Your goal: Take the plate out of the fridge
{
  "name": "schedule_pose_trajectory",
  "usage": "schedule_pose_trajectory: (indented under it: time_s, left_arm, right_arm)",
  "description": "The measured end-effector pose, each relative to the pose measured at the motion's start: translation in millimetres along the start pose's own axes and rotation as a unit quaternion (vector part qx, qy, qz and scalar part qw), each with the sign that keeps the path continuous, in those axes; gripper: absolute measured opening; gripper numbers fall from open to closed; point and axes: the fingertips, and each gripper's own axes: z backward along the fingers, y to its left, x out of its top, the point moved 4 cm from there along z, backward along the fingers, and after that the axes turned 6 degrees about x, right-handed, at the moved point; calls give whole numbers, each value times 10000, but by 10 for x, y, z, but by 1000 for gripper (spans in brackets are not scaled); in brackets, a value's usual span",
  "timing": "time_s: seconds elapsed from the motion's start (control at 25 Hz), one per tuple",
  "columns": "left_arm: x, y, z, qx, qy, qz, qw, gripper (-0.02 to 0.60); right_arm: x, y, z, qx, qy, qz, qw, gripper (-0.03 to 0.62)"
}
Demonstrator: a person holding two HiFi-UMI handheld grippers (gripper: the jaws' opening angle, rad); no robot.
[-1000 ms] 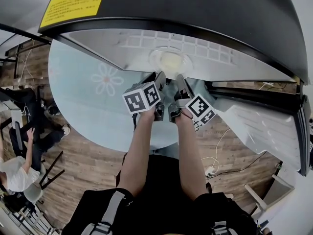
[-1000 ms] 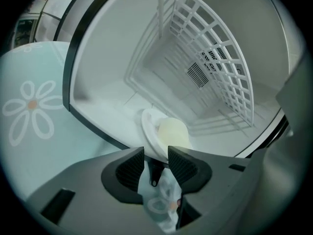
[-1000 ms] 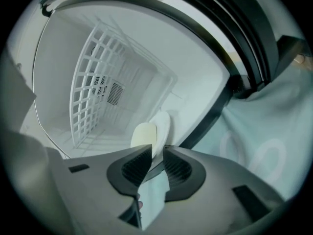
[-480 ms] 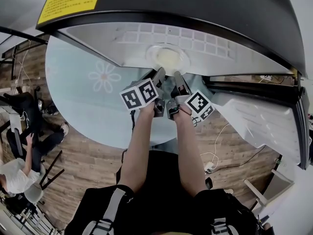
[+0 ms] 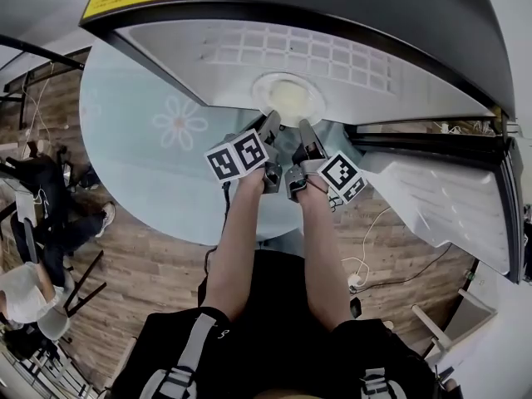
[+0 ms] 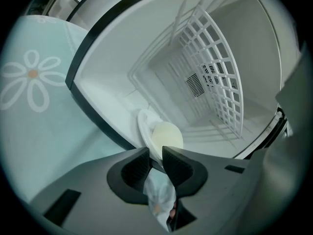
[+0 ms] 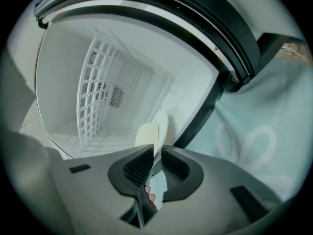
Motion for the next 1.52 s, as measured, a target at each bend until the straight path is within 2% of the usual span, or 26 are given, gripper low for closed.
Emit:
schedule_pose_trajectory:
  time_s: [0.4,0.68,0.96,1.28,1.52]
  left_arm:
    - [-83,-14,181,10,-58,-117,9999,94]
    - [-78,-91,361,-64,-200,-230,9995,94]
    - [-96,-301,623,-159,-505,-369,9979,94]
    - [85,-492,924,-140,-899,-605,9940,94]
    - [21,-642,1155,-140,-1100,-686,9915,94]
  right_arm:
    - [-93,43,136,54,55,-23,10000,54]
    - [-123,173,239,257,63,61,9996,54]
    - [-77,394,435,596,32,281,9978,57]
    - [-65,710,490,1012,-49,353,9942,63]
    - [-66,862,668,1223,-5,422,9916,63]
